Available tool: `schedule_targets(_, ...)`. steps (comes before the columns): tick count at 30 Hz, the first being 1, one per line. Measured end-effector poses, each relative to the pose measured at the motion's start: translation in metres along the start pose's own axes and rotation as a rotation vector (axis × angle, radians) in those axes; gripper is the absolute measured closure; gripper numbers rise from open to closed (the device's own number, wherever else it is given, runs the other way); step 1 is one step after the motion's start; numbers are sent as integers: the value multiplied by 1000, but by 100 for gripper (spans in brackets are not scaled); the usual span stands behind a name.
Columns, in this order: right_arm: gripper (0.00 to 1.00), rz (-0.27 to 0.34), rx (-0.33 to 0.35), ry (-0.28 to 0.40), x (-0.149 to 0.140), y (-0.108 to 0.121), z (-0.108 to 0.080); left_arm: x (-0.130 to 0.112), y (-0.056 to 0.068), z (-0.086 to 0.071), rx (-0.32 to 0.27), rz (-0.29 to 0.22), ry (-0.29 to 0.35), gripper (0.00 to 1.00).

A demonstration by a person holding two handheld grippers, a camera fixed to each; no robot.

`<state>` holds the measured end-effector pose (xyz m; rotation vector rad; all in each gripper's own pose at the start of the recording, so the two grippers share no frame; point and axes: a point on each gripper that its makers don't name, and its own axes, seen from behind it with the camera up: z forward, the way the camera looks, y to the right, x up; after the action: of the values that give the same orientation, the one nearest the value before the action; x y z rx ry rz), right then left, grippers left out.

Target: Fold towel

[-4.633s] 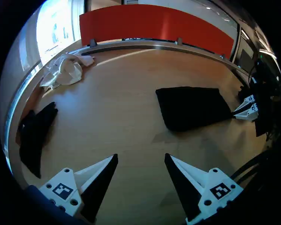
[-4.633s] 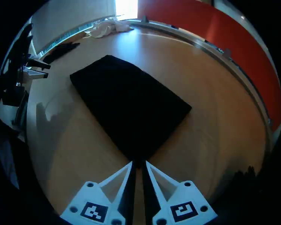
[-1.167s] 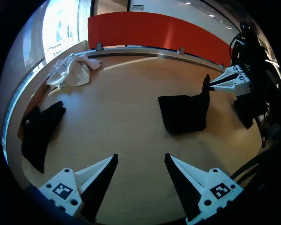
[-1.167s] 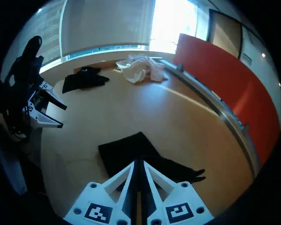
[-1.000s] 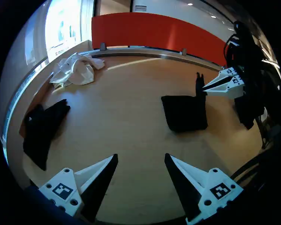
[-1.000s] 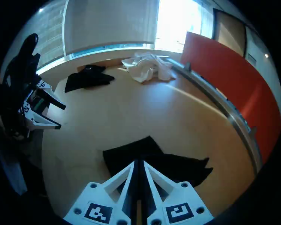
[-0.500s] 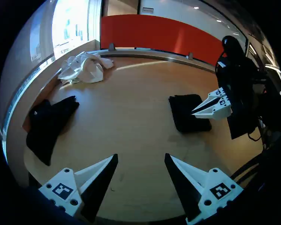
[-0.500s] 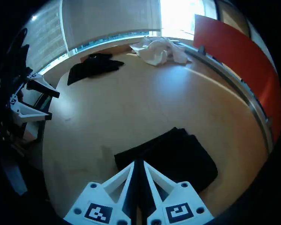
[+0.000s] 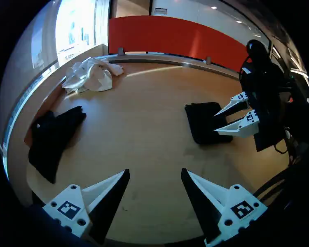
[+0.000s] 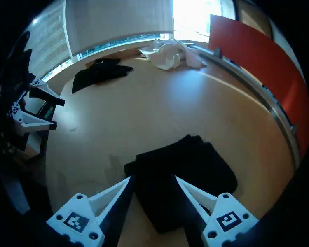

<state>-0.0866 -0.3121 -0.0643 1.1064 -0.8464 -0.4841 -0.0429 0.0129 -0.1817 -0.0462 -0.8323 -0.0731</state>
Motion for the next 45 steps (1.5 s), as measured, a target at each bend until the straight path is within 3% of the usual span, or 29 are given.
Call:
schedule_targets(21,35,72,-87,-44,-60,13,-30,-2,-5,-2,8,13,0,8)
schedule_targets(39,35,102,-124,-92,-95,13,-30,-5,-3,-2,3,15,-5,8)
schedule_targets(45,39,126,-128,-97,-100,15,-28,-6,-3,-1,2,17,-8,8)
